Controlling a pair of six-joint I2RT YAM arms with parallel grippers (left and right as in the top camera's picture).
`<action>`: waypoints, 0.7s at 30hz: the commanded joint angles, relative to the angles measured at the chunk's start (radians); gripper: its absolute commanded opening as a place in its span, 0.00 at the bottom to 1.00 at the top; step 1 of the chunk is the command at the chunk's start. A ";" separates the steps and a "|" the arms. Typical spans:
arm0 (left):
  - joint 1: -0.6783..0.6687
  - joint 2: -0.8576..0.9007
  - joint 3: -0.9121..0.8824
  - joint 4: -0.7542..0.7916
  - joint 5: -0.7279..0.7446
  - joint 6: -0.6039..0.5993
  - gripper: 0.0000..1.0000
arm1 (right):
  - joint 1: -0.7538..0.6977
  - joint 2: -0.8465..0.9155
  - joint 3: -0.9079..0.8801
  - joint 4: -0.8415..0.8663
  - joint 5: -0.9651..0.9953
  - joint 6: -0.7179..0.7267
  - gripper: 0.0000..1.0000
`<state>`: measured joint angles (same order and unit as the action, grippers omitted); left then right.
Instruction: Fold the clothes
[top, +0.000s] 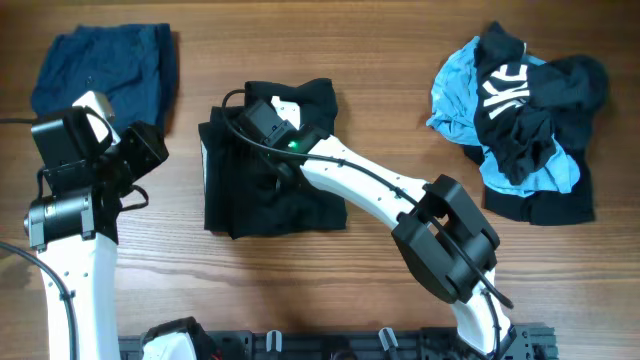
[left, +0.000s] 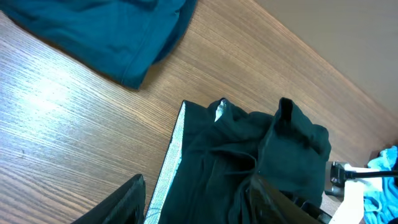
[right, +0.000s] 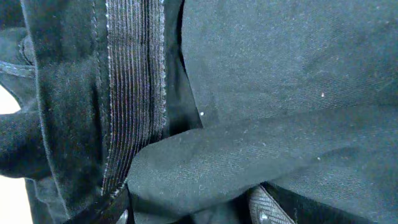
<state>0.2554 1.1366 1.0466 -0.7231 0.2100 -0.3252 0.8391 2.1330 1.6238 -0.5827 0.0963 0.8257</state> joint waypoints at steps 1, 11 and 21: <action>0.006 -0.009 0.008 -0.001 -0.002 -0.005 0.54 | 0.002 0.019 -0.003 -0.005 -0.015 -0.015 0.50; 0.006 -0.009 0.008 -0.001 -0.002 -0.005 0.54 | 0.003 0.010 0.030 -0.130 -0.026 -0.068 0.04; 0.006 0.015 0.008 0.000 -0.002 -0.004 0.54 | 0.005 -0.188 0.080 -0.316 -0.176 -0.170 0.04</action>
<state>0.2554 1.1370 1.0466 -0.7235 0.2100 -0.3252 0.8391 2.0449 1.6745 -0.8822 0.0200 0.7013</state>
